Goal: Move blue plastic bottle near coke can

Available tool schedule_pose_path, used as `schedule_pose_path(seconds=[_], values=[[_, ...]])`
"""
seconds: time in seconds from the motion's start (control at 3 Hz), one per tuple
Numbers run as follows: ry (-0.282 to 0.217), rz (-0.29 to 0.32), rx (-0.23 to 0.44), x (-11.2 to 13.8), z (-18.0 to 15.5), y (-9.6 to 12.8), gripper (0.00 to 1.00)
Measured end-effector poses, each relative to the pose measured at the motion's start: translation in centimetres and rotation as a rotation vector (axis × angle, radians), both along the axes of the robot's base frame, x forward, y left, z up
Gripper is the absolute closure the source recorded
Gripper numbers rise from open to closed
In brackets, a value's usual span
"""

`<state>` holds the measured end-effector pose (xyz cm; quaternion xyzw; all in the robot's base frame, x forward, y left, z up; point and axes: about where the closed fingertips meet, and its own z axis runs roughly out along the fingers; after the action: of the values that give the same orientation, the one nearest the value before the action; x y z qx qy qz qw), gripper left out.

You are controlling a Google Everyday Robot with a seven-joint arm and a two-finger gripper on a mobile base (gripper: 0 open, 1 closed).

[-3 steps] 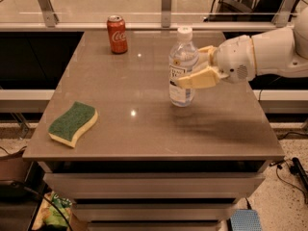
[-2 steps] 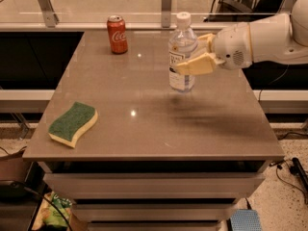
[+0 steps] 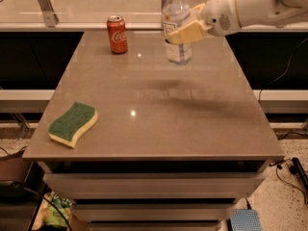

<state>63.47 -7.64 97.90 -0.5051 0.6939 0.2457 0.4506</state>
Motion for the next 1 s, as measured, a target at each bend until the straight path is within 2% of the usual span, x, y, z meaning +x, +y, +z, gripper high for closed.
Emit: schedule_pose_path(seconds=[0.33, 1.0], values=[[-0.004, -0.025, -0.023, 3.3, 1.1, 0.8, 1.0], [-0.01, -0.02, 0.016, 7.6, 0.9, 2.8, 1.0]])
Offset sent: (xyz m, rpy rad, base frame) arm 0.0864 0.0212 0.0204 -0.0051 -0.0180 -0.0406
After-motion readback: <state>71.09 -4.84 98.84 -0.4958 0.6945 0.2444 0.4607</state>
